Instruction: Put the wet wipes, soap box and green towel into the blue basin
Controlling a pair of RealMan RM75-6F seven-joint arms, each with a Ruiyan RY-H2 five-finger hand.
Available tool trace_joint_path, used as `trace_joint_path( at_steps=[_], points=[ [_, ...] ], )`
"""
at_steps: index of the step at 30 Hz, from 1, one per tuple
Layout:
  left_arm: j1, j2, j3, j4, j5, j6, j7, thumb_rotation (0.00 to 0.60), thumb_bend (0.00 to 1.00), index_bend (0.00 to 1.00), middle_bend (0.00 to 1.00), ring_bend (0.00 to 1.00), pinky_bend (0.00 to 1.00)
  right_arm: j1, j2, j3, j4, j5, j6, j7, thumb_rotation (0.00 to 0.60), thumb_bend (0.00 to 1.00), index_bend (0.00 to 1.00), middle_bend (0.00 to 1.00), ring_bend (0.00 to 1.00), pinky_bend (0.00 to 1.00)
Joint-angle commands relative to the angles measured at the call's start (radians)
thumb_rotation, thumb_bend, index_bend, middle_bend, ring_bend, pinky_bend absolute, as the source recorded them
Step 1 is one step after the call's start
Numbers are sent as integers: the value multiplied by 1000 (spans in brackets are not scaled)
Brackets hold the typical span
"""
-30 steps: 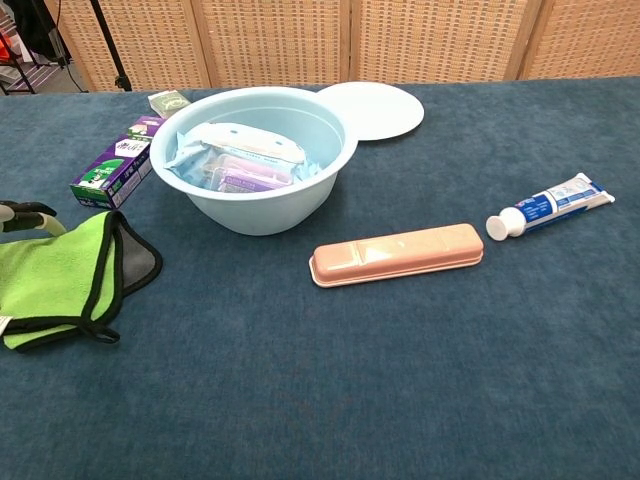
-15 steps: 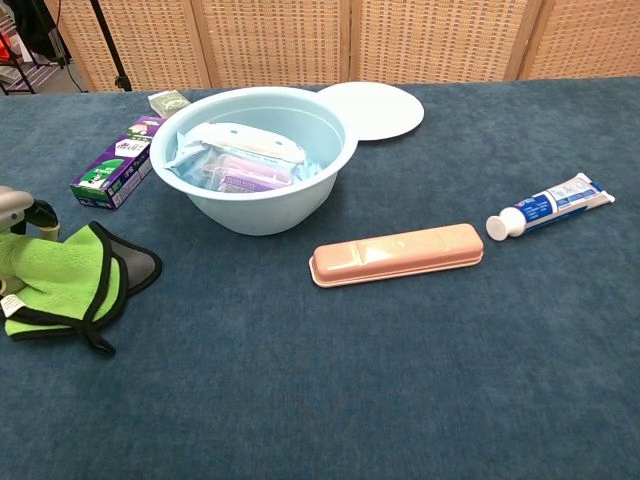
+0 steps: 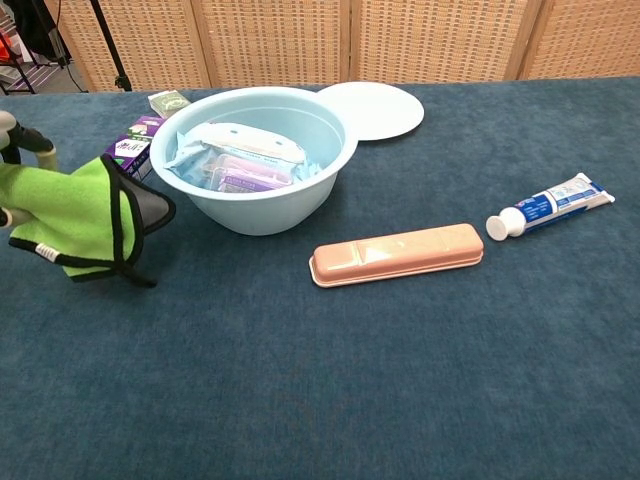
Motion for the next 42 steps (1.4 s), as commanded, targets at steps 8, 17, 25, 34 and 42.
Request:
trace_joint_path(
  at_steps=[8, 17, 25, 34, 42],
  points=[
    [-58, 48, -131, -98, -34, 12, 16, 600, 404, 797, 429, 481, 469, 0, 3, 6, 2, 9, -10, 12, 600, 182, 135, 0, 0, 169],
    [-145, 1, -263, -79, -131, 16, 51, 600, 404, 797, 429, 481, 469, 3, 6, 13, 8, 24, -26, 29, 600, 182, 135, 0, 0, 169],
    [-214, -144, -308, 25, -175, 64, 74, 600, 405, 797, 429, 481, 469, 6, 8, 16, 11, 34, -38, 37, 600, 182, 135, 0, 0, 169],
    [-272, -305, -318, 196, -182, 88, 62, 600, 412, 797, 429, 481, 469, 5, 11, 23, 16, 43, -39, 46, 600, 182, 135, 0, 0, 169],
    [-329, -367, -369, 293, -194, 73, 40, 600, 413, 798, 429, 481, 469, 11, 10, 32, 29, 68, -59, 60, 600, 182, 135, 0, 0, 169]
  ],
)
